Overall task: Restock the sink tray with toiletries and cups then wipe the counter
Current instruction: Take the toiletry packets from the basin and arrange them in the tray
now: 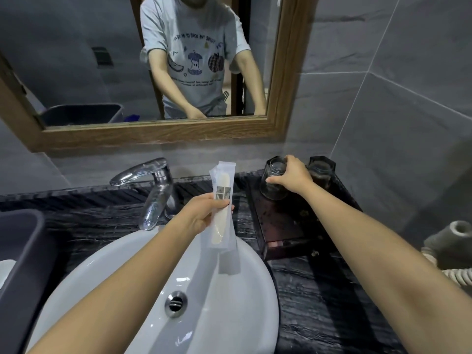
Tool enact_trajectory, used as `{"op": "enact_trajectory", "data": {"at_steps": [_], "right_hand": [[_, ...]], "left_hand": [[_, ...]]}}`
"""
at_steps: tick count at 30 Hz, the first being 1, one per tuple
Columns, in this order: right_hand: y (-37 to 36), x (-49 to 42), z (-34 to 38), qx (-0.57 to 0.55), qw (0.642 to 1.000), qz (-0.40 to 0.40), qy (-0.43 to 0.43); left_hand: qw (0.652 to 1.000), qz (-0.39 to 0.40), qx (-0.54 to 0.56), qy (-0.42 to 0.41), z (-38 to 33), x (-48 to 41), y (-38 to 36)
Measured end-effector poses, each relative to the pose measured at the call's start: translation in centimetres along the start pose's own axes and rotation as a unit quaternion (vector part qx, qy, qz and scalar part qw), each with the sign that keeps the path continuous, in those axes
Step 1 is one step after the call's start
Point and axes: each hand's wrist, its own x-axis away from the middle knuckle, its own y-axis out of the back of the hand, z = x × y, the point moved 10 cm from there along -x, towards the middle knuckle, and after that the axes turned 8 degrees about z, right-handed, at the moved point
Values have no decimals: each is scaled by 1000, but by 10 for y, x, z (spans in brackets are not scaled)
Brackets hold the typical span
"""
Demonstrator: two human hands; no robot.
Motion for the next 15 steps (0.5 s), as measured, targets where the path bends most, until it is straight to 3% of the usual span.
{"op": "enact_trajectory", "data": {"at_steps": [15], "right_hand": [[-12, -4, -5, -22, 1000, -6, -8]], "left_hand": [[1000, 4, -10, 14, -2, -6, 0]]}}
